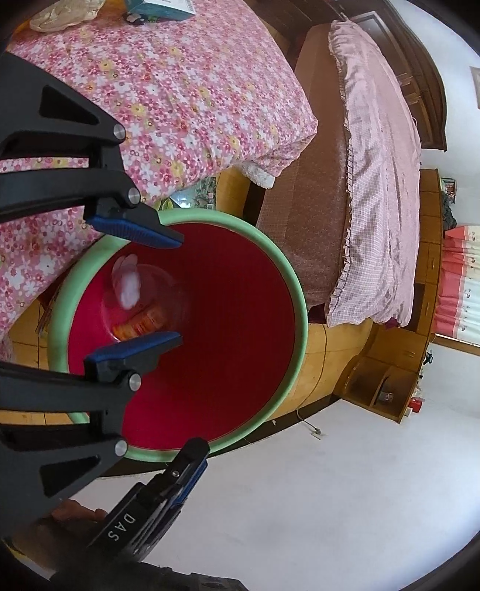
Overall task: Collect trash
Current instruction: 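Carry the sock and snack bag to the red bucket and release both, then move both open grippers back over the items on the bed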
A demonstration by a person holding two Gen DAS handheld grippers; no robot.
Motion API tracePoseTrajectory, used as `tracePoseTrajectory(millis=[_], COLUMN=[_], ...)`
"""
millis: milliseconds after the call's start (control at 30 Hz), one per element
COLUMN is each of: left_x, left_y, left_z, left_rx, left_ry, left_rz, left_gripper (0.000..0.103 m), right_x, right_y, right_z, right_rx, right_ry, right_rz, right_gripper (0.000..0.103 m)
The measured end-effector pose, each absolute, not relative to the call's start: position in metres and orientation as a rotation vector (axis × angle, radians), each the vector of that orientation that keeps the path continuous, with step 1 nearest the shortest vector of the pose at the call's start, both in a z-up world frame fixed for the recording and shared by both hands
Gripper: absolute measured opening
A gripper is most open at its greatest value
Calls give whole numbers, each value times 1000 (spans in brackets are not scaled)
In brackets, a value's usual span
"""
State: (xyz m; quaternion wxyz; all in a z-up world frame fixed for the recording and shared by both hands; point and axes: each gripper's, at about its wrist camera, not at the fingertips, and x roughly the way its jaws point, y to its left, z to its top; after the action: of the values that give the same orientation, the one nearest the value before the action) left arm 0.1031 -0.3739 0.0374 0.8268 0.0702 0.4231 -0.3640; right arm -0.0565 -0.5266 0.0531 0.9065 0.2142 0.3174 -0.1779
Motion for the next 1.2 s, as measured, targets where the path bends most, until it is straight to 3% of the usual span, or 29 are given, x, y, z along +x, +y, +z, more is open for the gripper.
tracePoseTrajectory(millis=[367,1200], left_x=[90,70], left_y=[-324,-153], left_z=[59,106], left_rx=[114,-11], left_ry=[856,731], left_rz=[-739,-575], left_gripper=[47,47], right_x=[-67,-64], right_y=[-502,-374], right_z=[62,104], right_rx=[493,453], right_ry=[635,638], right_rz=[-314,-138], right_gripper=[46,48])
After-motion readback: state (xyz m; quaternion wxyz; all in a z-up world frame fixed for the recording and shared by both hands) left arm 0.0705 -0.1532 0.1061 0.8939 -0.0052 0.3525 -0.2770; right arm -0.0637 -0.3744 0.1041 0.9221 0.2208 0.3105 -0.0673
